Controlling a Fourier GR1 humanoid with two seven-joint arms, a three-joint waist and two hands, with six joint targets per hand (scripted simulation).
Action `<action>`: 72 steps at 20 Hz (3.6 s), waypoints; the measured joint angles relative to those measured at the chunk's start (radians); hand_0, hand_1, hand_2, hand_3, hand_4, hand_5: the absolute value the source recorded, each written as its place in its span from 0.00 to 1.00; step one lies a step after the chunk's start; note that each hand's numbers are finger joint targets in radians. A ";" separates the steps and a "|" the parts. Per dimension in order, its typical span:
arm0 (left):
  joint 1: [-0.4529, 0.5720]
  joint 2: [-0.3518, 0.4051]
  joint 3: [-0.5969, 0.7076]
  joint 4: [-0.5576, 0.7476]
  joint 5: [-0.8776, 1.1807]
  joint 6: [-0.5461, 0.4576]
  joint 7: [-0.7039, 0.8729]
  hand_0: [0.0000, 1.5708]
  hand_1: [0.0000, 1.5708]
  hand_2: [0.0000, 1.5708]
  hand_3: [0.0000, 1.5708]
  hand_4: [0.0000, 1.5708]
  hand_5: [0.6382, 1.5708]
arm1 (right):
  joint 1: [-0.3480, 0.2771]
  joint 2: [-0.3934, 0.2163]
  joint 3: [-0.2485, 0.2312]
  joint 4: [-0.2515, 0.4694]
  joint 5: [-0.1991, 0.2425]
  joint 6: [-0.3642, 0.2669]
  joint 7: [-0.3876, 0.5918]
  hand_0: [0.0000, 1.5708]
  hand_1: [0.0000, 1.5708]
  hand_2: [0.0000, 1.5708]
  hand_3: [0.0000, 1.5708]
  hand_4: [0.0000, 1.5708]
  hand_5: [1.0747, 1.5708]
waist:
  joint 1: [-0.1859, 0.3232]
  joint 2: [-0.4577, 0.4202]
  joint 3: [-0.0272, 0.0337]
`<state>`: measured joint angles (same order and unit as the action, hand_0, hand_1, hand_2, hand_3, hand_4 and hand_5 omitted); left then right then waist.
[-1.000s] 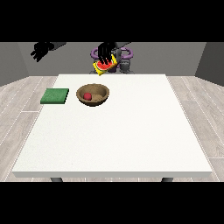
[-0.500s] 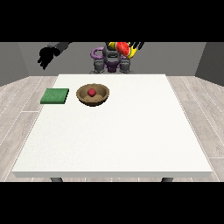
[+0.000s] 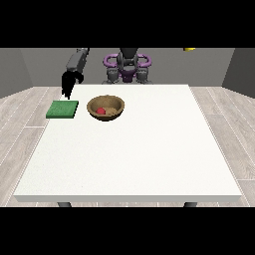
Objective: Pick the cup and pour the ball into the bowl, then pick the bowl and place it on the pad
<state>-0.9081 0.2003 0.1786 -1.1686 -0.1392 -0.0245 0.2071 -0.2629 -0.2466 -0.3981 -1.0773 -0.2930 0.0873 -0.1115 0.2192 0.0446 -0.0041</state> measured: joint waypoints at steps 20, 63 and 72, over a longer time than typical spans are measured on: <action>0.105 0.275 0.224 -0.100 0.337 -0.287 0.008 0.00 0.00 0.00 0.00 0.65 0.96 | -0.190 0.042 0.004 0.387 0.013 0.017 -0.283 0.00 0.00 0.00 0.00 0.32 0.96 | -0.013 0.155 0.0051; 0.269 0.496 0.386 0.080 0.458 -0.413 -0.077 0.00 0.00 0.00 0.00 0.77 0.97 | -0.322 -0.259 0.186 0.417 0.232 -0.241 0.172 1.00 1.00 1.00 0.43 0.69 0.99 | -0.138 0.078 0.0010; 0.318 0.522 0.401 0.097 0.476 -0.432 -0.136 0.00 0.00 0.00 0.00 0.77 0.98 | -0.354 -0.411 0.118 0.444 0.196 -0.122 0.209 1.00 1.00 1.00 0.29 0.71 0.99 | -0.153 0.116 0.0038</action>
<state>-0.5903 0.7219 0.5793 -1.0720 0.3363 -0.4562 0.0712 -0.6165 -0.6576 -0.2806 -0.6332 -0.0965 -0.0343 0.0980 0.0664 0.1602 -0.0003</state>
